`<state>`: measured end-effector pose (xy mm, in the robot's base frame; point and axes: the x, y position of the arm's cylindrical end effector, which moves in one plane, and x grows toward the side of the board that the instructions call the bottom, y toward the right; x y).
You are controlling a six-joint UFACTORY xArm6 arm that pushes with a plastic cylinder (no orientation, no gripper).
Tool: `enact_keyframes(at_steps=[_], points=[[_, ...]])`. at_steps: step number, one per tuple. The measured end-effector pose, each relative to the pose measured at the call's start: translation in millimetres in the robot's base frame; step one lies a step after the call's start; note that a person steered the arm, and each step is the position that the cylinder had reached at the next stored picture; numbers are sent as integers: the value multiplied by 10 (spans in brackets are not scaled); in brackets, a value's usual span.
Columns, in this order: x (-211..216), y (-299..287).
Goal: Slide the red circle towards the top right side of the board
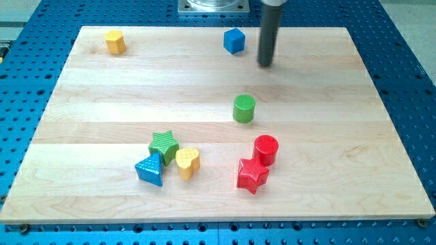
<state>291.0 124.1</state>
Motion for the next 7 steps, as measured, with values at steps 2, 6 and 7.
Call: enact_keyframes(at_steps=[2, 6, 7], points=[[-608, -635], [2557, 335], [2875, -704]])
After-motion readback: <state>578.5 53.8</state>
